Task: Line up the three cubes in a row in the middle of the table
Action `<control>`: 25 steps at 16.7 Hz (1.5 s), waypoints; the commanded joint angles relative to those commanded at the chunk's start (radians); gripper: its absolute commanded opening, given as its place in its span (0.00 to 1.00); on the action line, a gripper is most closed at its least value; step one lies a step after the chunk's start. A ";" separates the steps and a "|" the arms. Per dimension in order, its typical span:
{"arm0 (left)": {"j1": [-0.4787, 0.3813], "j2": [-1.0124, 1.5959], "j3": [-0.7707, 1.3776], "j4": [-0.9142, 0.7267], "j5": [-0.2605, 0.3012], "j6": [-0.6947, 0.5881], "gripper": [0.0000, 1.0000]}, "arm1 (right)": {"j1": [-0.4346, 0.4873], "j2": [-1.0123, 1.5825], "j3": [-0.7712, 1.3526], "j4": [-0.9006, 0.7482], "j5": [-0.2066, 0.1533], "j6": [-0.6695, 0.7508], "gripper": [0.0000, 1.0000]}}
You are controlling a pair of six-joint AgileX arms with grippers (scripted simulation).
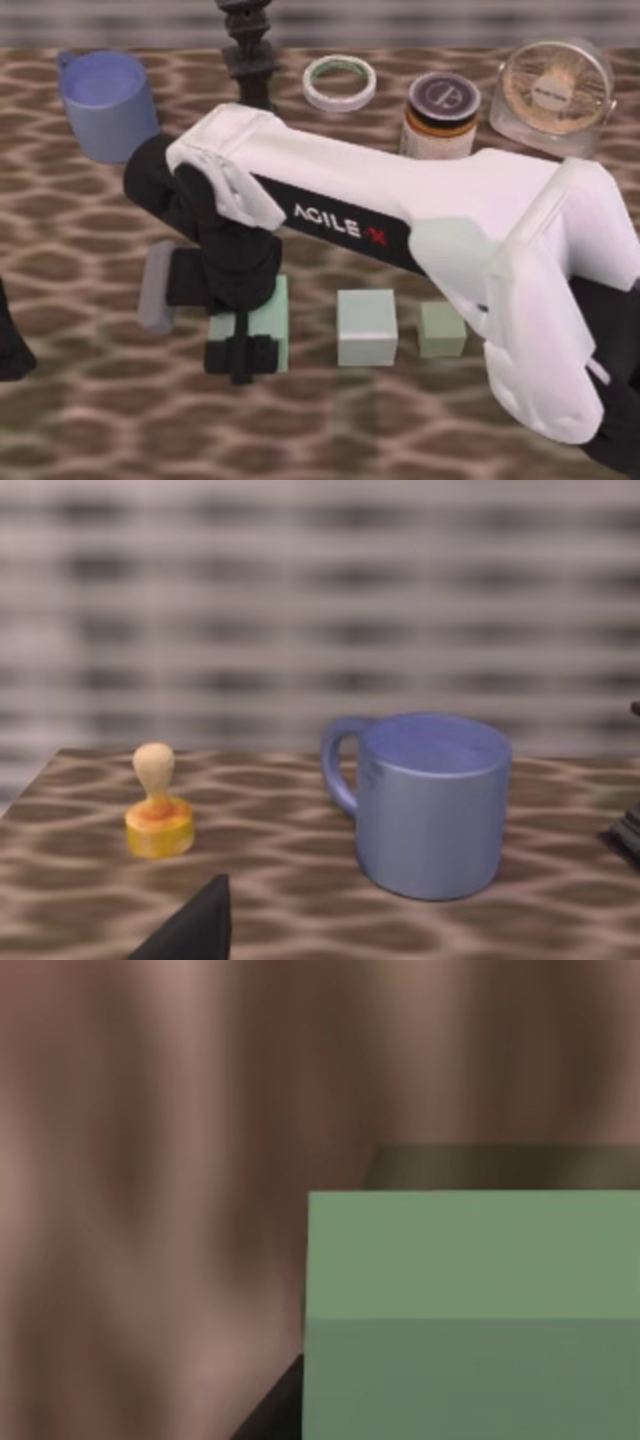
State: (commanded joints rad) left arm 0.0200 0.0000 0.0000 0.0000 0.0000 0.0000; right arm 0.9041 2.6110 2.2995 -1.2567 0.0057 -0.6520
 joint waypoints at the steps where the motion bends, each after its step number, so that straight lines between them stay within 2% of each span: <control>1: 0.000 0.000 0.000 0.000 0.000 0.000 1.00 | 0.000 0.000 0.000 0.000 0.000 0.000 0.45; 8: 0.000 0.000 0.000 0.000 0.000 0.000 1.00 | 0.000 0.000 0.000 0.000 0.000 0.000 0.98; 19: 0.000 0.000 0.000 0.000 0.000 0.000 1.00 | 0.000 0.005 0.017 -0.016 0.000 -0.002 1.00; 25: 0.000 0.000 0.000 0.000 0.000 0.000 1.00 | 0.005 0.048 0.274 -0.224 -0.001 -0.002 1.00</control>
State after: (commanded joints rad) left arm 0.0200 0.0000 0.0000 0.0000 0.0000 0.0000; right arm 0.9096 2.6595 2.5738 -1.4802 0.0051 -0.6541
